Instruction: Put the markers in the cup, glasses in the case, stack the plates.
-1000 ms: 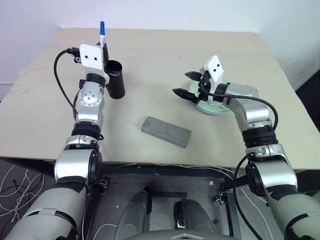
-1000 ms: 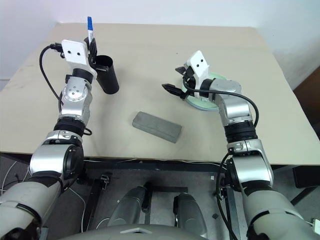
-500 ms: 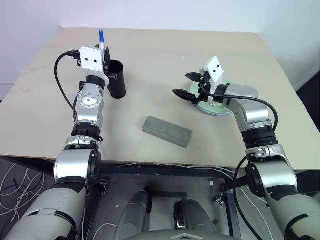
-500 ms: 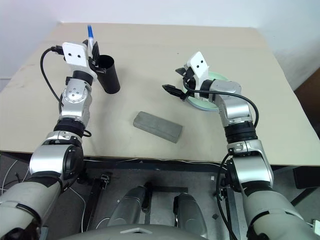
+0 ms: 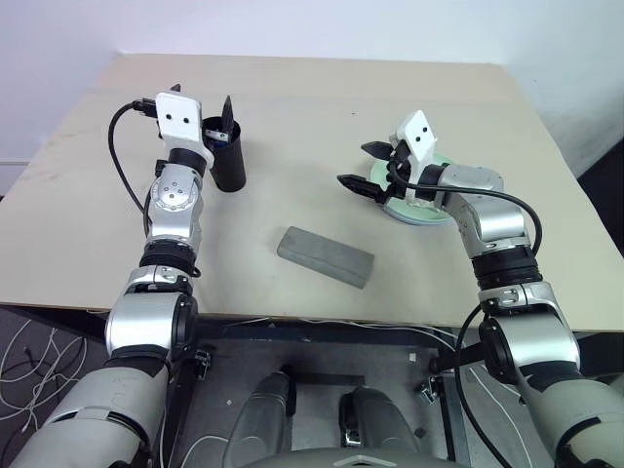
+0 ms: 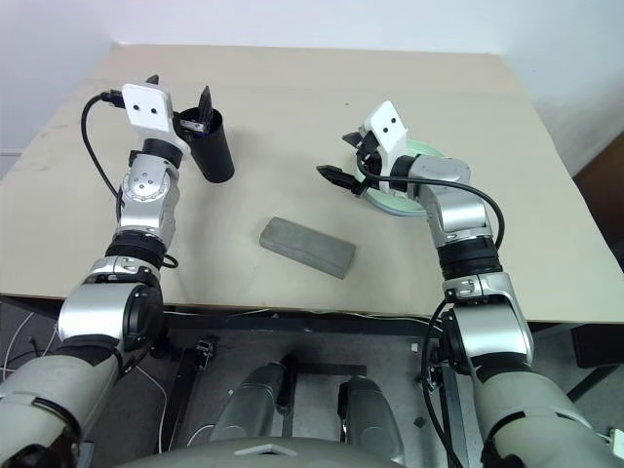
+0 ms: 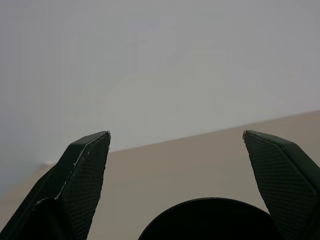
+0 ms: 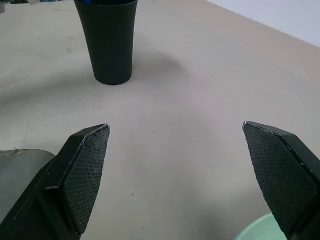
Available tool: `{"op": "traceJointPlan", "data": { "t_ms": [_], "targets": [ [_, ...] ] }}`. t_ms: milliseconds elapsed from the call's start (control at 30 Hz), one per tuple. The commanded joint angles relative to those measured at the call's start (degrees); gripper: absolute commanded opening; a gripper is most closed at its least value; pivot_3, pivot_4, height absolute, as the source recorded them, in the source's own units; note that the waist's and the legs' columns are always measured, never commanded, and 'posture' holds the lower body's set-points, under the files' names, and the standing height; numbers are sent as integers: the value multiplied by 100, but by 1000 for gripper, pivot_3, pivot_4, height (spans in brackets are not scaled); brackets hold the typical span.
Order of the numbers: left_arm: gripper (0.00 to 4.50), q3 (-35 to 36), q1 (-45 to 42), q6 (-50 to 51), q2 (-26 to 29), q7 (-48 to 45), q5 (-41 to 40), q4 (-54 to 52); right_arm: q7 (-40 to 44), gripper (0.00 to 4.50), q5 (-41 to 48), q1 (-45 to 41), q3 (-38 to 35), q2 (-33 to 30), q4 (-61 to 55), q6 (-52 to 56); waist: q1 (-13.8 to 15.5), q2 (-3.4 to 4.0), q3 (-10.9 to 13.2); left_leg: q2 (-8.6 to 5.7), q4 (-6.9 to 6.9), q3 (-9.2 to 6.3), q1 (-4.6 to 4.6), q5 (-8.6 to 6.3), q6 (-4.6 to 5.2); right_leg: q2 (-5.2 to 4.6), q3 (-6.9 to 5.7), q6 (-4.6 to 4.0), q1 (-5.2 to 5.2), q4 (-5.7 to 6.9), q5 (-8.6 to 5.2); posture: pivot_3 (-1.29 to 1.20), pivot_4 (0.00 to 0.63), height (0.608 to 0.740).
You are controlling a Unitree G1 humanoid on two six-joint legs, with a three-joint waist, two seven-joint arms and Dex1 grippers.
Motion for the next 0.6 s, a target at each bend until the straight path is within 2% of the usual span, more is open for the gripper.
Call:
{"op": "traceJointPlan", "data": {
  "t_ms": [33,133,233,300,433,600],
  "targets": [
    [4477,53,253,350,159,-222,-176,-1041,23,4500,95,-61,-110,-70,-294,-41,-6,0,0,0,0,0,0,0,0,0,0,0,0,0,0,0,150,727],
    [4477,32,1024,1395,329,-793,-605,-2757,126,4500,209,-29,-189,-109,-355,10,-45,0,0,0,-1,1,-2,0,-1,0,3,-1,-3,0,0,0,150,727],
    [4477,55,2110,2476,707,-1701,-1514,-4765,208,4500,320,31,-251,-153,-467,48,-134,1,0,1,-3,1,-1,0,-1,-1,6,-2,-3,0,0,0,150,727],
    [4477,189,2800,3065,993,-1918,-1865,-5777,272,4500,425,116,-271,-170,-630,147,-159,4,1,2,-8,2,0,-1,-1,-2,11,-5,-6,0,0,0,150,727],
    [4477,427,3807,3514,1377,-2371,-2270,-6697,493,4500,785,489,-376,-281,-1215,418,-145,8,-1,7,-11,-2,13,-3,-1,0,13,-16,-2,1,2,0,150,727],
    [4477,436,4459,3821,1518,-2868,-2602,-7013,400,4500,910,933,-486,-270,-1630,207,-114,9,-1,6,-10,0,17,-16,-8,-8,18,-52,-13,-9,-17,0,150,727]
  ]
}}
